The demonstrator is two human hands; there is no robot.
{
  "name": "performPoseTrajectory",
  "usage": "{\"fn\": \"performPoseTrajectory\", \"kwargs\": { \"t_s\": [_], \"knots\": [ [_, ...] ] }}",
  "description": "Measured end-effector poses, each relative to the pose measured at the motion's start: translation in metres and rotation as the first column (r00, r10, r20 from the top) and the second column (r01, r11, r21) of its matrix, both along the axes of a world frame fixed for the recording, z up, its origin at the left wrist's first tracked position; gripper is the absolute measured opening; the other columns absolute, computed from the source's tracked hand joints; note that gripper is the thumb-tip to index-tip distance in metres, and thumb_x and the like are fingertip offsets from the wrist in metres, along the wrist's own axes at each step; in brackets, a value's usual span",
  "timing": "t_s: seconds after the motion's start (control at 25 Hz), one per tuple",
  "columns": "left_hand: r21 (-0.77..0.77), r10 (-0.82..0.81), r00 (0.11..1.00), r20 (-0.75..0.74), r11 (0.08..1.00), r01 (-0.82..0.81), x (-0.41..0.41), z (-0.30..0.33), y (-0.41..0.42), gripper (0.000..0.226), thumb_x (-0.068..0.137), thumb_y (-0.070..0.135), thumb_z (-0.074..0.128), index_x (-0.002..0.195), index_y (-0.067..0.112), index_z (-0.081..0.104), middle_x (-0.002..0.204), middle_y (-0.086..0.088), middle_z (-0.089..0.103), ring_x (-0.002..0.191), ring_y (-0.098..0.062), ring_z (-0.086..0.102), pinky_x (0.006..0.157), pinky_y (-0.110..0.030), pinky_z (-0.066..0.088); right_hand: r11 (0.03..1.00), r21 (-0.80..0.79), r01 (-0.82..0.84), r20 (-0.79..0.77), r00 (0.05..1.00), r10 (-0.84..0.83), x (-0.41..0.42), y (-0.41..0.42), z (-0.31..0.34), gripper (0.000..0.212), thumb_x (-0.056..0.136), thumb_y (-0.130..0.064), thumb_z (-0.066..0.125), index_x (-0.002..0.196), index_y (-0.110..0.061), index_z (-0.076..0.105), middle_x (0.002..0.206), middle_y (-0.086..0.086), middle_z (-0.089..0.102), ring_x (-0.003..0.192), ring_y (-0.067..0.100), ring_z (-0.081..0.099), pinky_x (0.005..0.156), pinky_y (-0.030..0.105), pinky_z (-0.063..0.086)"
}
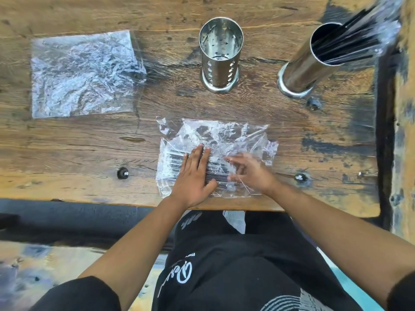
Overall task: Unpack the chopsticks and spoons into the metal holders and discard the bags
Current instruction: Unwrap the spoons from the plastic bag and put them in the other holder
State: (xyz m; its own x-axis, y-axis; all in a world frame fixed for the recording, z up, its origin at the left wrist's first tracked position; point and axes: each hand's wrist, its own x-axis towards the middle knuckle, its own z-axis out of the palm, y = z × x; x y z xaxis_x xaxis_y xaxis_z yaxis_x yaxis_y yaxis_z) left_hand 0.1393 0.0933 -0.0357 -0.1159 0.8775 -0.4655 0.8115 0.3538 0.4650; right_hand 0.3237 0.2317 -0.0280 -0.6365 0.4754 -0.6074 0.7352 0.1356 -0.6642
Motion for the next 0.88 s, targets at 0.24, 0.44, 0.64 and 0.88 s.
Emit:
{"fn": "performPoseTrajectory", "kwargs": {
  "t_s": [0.24,0.44,0.64,0.88],
  "knots": [
    [0.064,-0.007,0.999,0.036,0.998,0.004,0.003,0.003,-0.007,0.093,0.085,0.051,0.035,0.165,0.014,0.005,0.173,-0.009,0.0,0.16,-0.023,-0.004,0.129,-0.051,0.0,0.909,0.205,-0.362,0.147,0.93,0.338,-0.005,-0.009,-0.008,0.093,0.077,-0.05,0.084,0.153,-0.035,0.031,0.134,-0.008,0.029,0.091,0.01,0.056,0.086,0.034,0.058],
    [0.02,-0.045,0.996,-0.073,0.999,0.047,0.0,0.002,-0.009,0.094,0.088,0.061,0.033,0.165,0.019,-0.001,0.173,-0.009,-0.004,0.16,-0.024,-0.008,0.127,-0.054,-0.004,0.861,0.233,-0.452,0.297,0.876,0.379,-0.018,-0.013,0.014,0.086,0.085,-0.044,0.08,0.153,-0.03,0.03,0.148,0.0,0.031,0.094,0.015,0.057,0.074,0.029,0.047],
    [0.015,-0.083,0.977,-0.196,0.996,0.087,-0.004,0.002,-0.012,0.097,0.091,0.07,0.033,0.165,0.017,0.001,0.172,-0.011,-0.007,0.159,-0.025,-0.012,0.126,-0.056,-0.009,0.778,0.301,-0.551,0.363,0.821,0.44,-0.024,-0.017,0.026,0.07,0.093,-0.044,0.069,0.15,-0.018,0.037,0.148,0.013,0.042,0.11,0.028,0.063,0.088,0.041,0.057],
    [-0.054,-0.158,0.949,-0.271,0.987,0.149,-0.01,-0.001,-0.012,0.106,0.086,0.079,0.031,0.164,0.019,-0.007,0.17,-0.013,-0.016,0.157,-0.027,-0.02,0.126,-0.056,-0.01,0.721,0.384,-0.576,0.365,0.812,0.455,-0.038,-0.024,0.025,0.032,0.097,-0.01,0.062,0.126,-0.009,0.051,0.12,0.011,0.053,0.108,0.025,0.053,0.081,0.032,0.048]
  ]
}}
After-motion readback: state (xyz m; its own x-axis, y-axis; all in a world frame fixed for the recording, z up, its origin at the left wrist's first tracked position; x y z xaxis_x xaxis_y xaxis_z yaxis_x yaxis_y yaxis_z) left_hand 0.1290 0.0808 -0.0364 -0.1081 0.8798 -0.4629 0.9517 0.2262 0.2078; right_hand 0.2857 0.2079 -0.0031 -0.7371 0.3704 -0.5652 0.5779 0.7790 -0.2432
